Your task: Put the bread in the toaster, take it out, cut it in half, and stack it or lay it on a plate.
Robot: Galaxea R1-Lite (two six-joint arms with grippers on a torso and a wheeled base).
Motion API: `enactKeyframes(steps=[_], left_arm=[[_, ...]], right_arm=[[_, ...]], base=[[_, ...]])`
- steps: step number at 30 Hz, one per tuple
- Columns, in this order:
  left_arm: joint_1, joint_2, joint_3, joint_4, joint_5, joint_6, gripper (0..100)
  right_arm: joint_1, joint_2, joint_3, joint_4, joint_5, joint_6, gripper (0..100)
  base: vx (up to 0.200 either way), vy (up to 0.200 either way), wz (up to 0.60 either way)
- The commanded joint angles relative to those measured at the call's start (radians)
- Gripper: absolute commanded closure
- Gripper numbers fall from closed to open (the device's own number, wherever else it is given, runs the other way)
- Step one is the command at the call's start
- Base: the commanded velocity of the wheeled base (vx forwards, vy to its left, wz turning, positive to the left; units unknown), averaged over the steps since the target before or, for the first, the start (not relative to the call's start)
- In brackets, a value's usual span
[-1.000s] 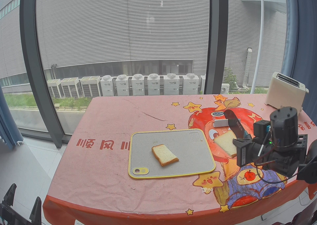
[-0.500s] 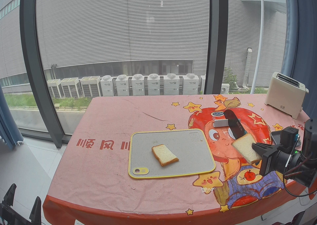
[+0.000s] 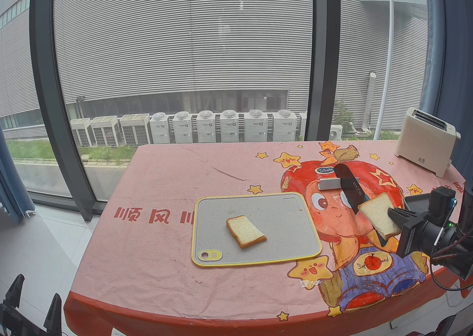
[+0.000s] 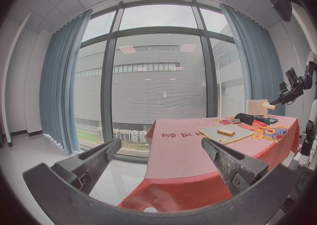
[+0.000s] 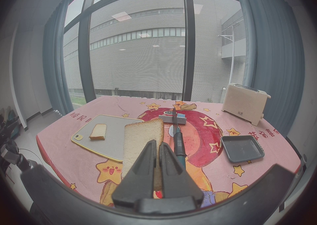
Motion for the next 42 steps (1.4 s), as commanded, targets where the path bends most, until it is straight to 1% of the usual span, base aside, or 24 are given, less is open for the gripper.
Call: enactKeyframes(steps=[1,14,21,25,30,42], left_arm=[[0.000,-0.016,0.018,0.000,0.002,-0.005,0],[0.000,-0.016,0.018,-0.001,0.002,-0.007,0],[0.000,-0.016,0.018,-0.001,0.002,-0.007,0],[0.000,-0.016,0.018,-0.001,0.002,-0.007,0],[0.000,-0.016,0.018,-0.001,0.003,-0.008,0],[0.000,-0.016,0.018,-0.001,0.002,-0.008,0]], right_arm=[[0.007,-0.007,-0.004,0.001,-0.004,0.000,100],[0.012,-0.007,-0.004,0.001,-0.002,-0.006,100],[0.027,-0.010,-0.001,0.001,-0.001,-0.008,100],[0.042,-0.013,0.000,0.001,-0.002,-0.006,100],[0.035,-0.014,0.000,0.001,-0.002,-0.006,100],[0.041,-0.014,-0.001,0.001,-0.002,-0.006,100]], base=[[0.000,0.000,0.00],[0.000,0.000,0.00],[0.000,0.000,0.00],[0.000,-0.200,0.00],[0.000,-0.200,0.00],[0.000,-0.200,0.00]])
